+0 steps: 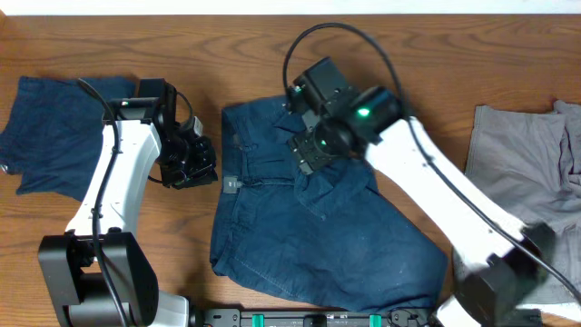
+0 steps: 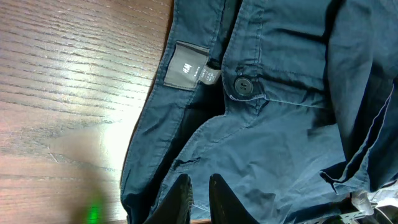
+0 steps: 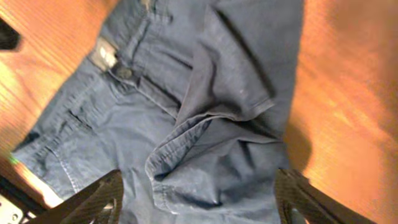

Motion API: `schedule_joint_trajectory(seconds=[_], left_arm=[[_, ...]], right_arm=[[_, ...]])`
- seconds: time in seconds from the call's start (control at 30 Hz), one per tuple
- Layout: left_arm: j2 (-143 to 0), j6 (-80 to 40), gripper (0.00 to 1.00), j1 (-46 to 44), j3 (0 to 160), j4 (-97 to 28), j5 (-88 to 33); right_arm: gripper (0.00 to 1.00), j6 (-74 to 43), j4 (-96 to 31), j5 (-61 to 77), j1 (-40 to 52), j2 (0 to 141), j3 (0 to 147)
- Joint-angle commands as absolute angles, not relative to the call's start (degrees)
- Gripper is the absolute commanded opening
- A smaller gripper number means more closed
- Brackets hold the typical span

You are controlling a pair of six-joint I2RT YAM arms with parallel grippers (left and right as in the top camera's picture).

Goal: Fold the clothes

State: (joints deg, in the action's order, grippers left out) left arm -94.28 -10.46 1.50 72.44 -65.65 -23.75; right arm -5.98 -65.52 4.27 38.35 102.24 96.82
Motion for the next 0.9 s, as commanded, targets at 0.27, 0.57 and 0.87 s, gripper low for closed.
schedule_joint_trajectory(seconds=[0.27, 0.57, 0.87], left_arm=[[-94.41, -10.31, 0.14, 1.69, 72.12, -65.91, -23.27], [-94.41, -10.31, 0.15, 1.69, 72.12, -65.23, -23.27], [-94.41, -10.33, 0.15, 1.69, 72.12, -65.28, -23.27]], right_arm=[[0.69, -14.28, -71.66, 13.17, 39.07, 120.84, 96.66], [0.70, -4.84, -75.53, 24.71, 41.85, 120.99, 96.71], [0.72, -16.75, -73.73, 3.18, 37.56, 113.56, 96.75]])
